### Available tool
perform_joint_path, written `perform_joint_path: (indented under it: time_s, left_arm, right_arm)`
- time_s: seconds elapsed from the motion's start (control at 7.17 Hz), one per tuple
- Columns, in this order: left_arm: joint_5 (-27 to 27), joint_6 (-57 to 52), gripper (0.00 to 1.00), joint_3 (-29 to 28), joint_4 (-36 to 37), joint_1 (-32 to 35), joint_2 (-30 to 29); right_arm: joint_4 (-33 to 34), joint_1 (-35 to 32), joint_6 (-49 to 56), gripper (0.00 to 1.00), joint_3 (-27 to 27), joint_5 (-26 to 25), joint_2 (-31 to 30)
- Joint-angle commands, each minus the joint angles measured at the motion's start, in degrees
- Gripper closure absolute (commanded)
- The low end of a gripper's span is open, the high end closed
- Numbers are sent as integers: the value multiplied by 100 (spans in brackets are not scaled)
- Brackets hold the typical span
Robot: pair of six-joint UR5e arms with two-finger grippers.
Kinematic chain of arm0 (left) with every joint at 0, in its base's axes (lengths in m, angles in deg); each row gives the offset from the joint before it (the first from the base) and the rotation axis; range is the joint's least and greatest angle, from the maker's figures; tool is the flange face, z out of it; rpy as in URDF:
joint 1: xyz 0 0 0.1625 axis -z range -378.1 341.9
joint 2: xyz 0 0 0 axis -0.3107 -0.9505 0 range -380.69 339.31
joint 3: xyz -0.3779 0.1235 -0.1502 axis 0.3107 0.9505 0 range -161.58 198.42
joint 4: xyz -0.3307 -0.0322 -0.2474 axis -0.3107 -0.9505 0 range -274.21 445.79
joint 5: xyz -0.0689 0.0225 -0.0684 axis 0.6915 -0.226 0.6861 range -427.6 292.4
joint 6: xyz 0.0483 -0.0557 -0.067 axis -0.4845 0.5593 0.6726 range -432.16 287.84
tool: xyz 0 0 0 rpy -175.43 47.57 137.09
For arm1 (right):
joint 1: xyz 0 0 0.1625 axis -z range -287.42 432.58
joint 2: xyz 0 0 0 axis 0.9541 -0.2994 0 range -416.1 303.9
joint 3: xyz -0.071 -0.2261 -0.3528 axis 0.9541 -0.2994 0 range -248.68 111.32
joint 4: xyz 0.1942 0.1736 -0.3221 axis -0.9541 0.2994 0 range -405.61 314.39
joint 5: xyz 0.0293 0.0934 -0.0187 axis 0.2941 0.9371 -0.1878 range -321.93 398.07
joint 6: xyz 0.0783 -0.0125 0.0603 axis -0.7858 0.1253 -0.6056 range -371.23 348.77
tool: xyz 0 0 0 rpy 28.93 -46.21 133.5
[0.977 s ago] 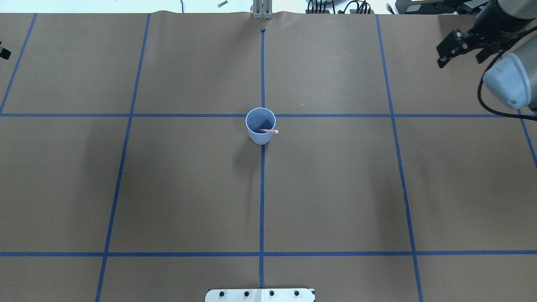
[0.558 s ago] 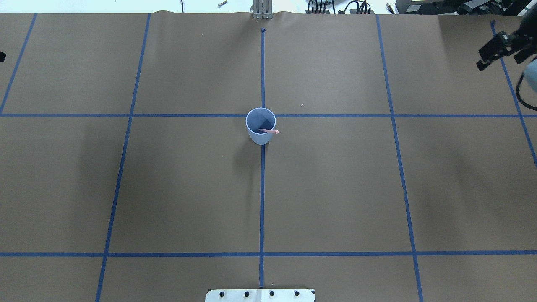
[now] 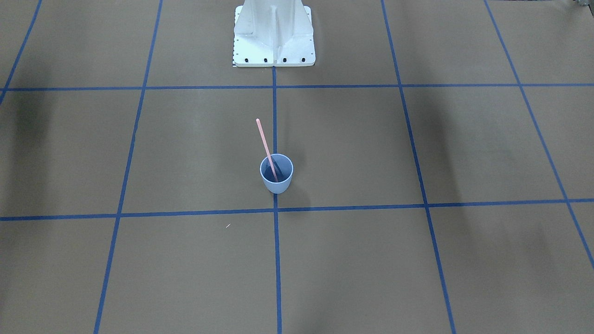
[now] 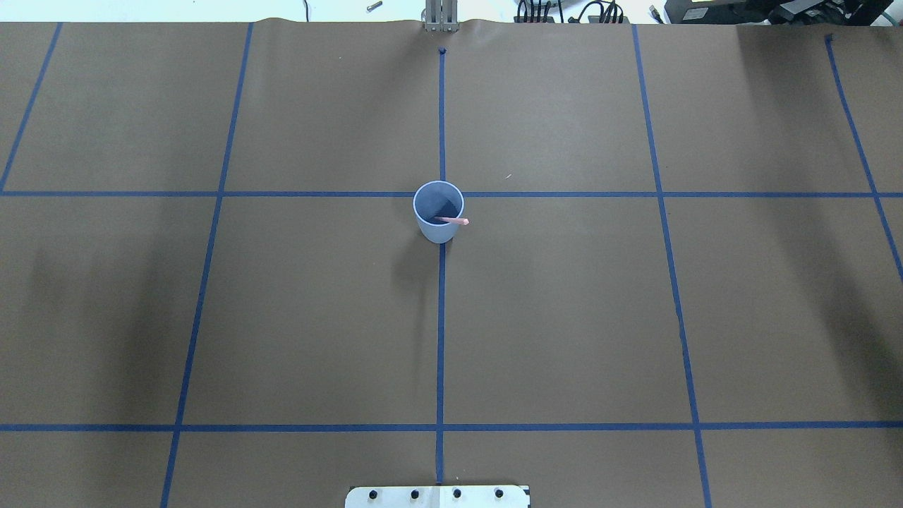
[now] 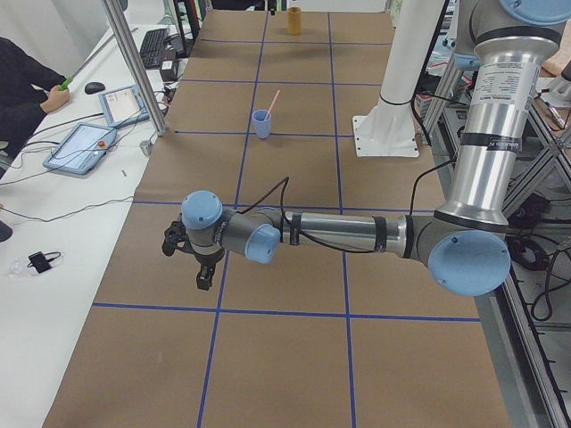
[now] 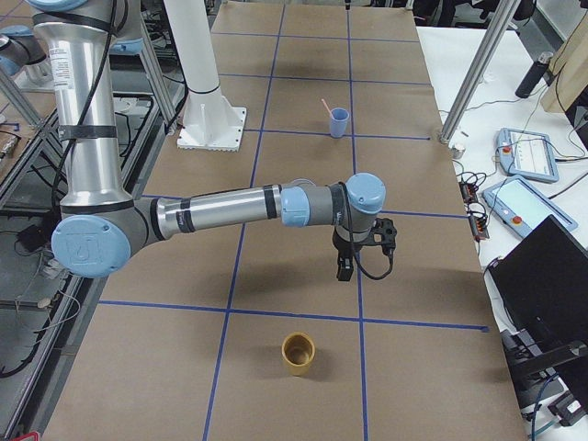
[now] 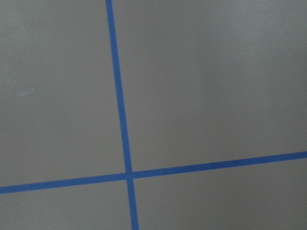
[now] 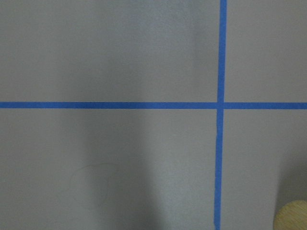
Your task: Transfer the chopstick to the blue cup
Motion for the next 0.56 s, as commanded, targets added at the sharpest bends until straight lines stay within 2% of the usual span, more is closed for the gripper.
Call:
perform_joint_path:
  time_s: [0.0,0.14,0.42]
  left_arm:
    - [-141,-1,1,48,90,73,97]
    - [-142,-1,1,162,213,335,61]
    - [-168,-323,1,792,1280,372,52]
  right_arm:
    - [32,-379,920,0,-92,-64,-237]
    - [41,-407,961,0,-153,-73,-351]
    - [67,-565,970,0,-215,-265,-405]
